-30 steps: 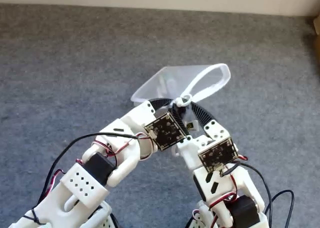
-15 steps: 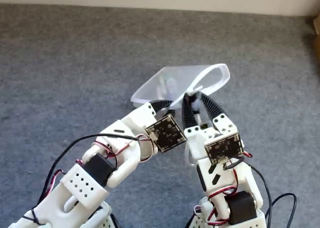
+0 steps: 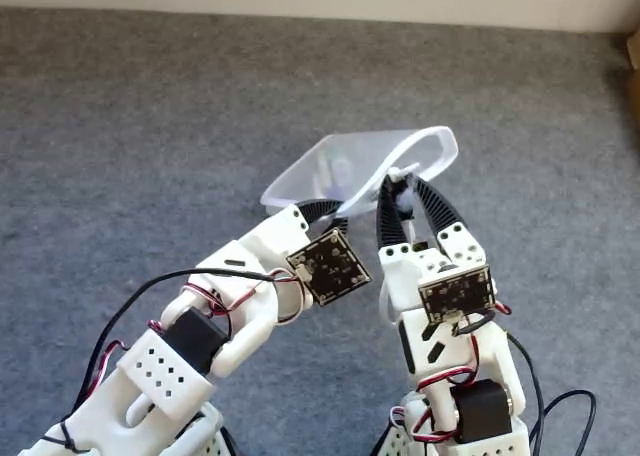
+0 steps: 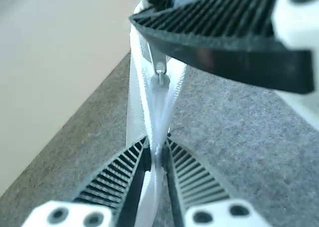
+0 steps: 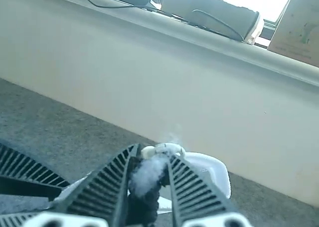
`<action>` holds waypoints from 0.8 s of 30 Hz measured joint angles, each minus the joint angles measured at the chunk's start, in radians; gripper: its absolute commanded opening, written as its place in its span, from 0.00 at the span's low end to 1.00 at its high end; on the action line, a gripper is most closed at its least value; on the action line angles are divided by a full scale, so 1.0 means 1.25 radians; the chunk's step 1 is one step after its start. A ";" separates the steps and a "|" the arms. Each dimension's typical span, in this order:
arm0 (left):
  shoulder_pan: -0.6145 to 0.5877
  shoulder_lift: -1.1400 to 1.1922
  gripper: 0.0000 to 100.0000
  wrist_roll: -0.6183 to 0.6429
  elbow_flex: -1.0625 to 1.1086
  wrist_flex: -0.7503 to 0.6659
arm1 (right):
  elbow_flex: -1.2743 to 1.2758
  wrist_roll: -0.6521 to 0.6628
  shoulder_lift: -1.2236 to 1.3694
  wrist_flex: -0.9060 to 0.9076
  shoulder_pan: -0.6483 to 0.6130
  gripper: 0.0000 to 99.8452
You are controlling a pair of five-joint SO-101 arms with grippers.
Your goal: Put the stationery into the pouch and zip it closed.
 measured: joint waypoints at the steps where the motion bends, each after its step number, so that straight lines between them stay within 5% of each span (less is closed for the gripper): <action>1: 0.000 0.000 0.01 0.000 0.000 0.000 | 0.000 0.000 0.000 0.000 0.000 0.00; 12: -0.027 -0.037 0.01 0.014 -0.029 0.099 | 0.000 -0.001 0.000 0.000 0.002 0.00; 24: -0.069 -0.356 0.01 0.020 -0.027 0.369 | -0.001 0.015 -0.001 -0.005 0.012 0.00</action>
